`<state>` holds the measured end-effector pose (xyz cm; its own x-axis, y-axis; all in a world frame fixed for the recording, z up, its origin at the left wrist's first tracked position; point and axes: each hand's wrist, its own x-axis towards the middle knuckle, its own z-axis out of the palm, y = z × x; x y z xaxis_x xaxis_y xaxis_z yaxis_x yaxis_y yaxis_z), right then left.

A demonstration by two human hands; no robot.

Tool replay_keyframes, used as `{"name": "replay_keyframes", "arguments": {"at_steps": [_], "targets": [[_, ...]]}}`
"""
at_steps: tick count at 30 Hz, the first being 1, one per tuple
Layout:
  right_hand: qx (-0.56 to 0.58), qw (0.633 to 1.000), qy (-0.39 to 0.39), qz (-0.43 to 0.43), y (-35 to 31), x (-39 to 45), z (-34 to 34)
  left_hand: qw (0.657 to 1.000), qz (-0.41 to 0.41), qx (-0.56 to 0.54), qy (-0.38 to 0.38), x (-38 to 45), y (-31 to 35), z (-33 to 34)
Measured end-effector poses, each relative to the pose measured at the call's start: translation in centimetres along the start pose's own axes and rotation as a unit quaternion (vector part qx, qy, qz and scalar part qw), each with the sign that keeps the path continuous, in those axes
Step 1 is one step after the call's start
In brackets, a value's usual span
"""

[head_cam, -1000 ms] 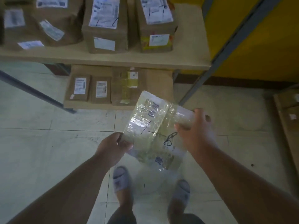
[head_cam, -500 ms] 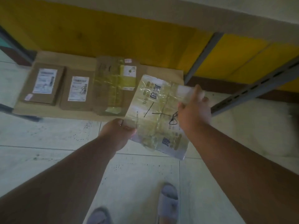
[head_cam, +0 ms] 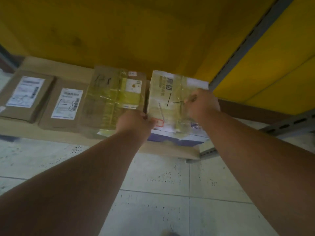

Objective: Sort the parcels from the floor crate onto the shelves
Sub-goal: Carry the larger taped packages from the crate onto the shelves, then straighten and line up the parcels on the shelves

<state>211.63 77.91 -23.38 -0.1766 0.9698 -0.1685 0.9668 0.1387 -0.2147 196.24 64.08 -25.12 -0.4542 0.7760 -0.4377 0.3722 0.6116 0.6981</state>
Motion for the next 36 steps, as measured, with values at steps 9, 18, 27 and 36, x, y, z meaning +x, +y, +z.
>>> {"name": "replay_keyframes", "arguments": {"at_steps": [9, 18, 27, 36], "targets": [[0.072, 0.997, -0.016, -0.027, 0.9, -1.9, 1.8, 0.996, 0.018, 0.083, 0.03, 0.2, -0.8, 1.0], [0.009, 0.992, 0.029, -0.119, -1.0, -13.7, -1.2, 0.962, 0.14, 0.235, -0.014, -9.5, -3.3, -1.0], [0.015, 0.982, -0.029, -0.185, -3.1, -26.8, -5.2, 0.938, 0.157, 0.309, -0.017, -21.4, -8.5, -5.3], [0.013, 0.967, -0.037, -0.253, -7.2, -39.0, -24.1, 0.942, 0.137, 0.304, 0.046, -38.7, -0.7, -16.3]]}}
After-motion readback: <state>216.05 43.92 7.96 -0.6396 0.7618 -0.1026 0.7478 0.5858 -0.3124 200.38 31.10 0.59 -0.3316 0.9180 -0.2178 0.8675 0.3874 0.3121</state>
